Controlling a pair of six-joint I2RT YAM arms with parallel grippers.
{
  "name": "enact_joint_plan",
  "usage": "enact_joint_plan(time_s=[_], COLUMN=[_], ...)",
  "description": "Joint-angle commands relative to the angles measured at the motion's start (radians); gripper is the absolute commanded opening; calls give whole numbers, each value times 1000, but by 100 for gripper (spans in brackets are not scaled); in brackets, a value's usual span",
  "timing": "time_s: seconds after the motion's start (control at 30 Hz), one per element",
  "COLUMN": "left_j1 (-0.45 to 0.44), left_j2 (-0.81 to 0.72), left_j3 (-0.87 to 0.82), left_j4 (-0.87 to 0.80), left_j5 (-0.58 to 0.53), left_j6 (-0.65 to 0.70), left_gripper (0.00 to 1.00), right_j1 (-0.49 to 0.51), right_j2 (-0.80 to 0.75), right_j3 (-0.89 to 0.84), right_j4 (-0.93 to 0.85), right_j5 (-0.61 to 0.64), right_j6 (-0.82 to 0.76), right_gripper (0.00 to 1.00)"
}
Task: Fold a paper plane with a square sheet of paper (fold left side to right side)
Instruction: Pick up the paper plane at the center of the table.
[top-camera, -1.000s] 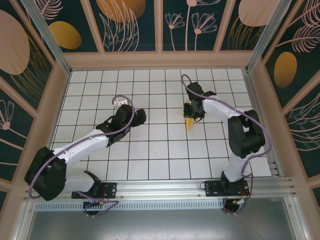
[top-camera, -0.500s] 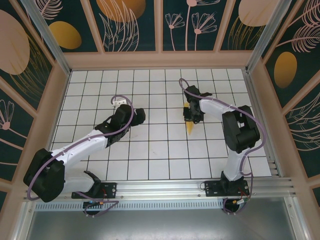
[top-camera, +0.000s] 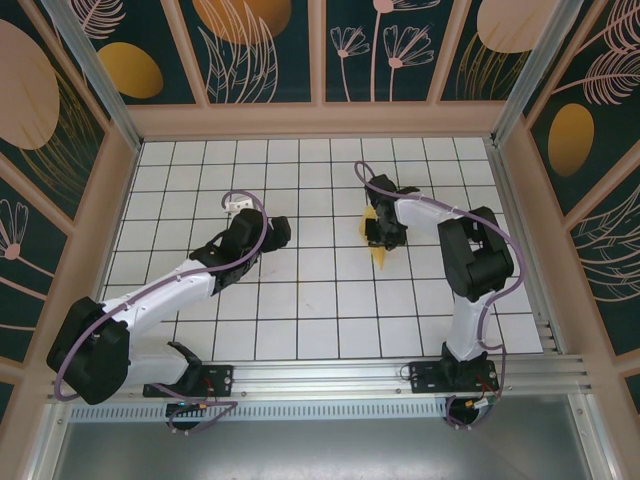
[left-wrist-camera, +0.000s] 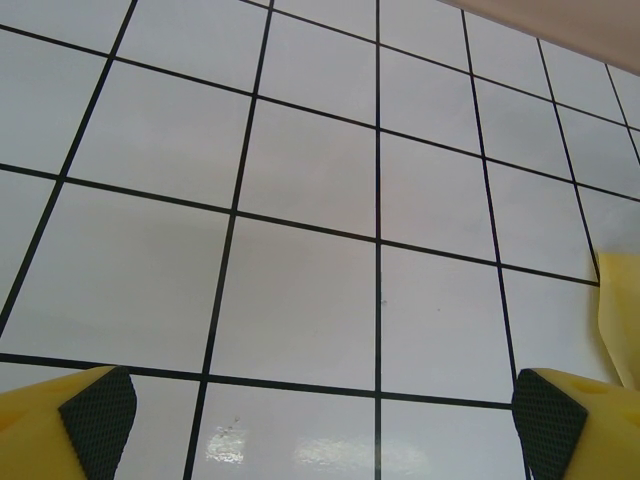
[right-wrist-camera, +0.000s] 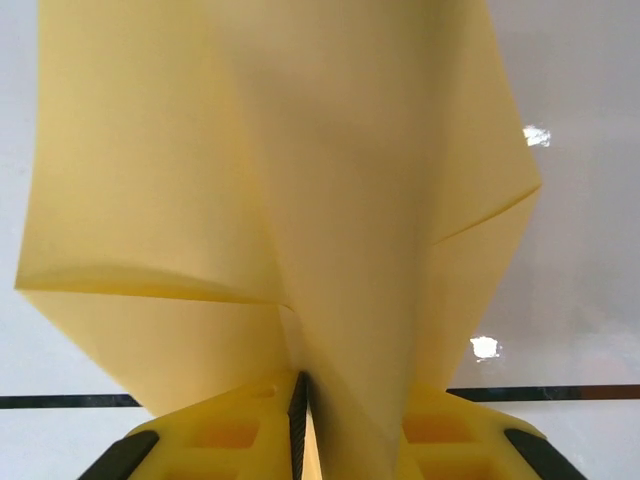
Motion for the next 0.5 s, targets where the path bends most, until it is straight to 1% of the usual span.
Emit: enact_joint_plan(time_s=[0.0,0.17,0.3,0.37,0.47], left_j1=[1,1,1,1,2], left_j2=[-20,-27,-28,-30,-29], left_j3=[-2,-1,-2,-2,-2], left_j4=[0,-5,-5,-7,-10], left_j5=[-26,-36,-38,-38,-39], left_j6=[26,32,32,32,35], left_gripper=[99,98,98,98,98], right_j1=[15,22,32,31,31], right_j2=[54,91,161,189,230], right_j3=[22,105,214,261,337], right_j4=[-36,-72,-138,-154,-179], right_j5=[-18,1,68,80,92], right_j6=[7,0,-11,-14,-15], right_gripper=[22,20,17,14,14])
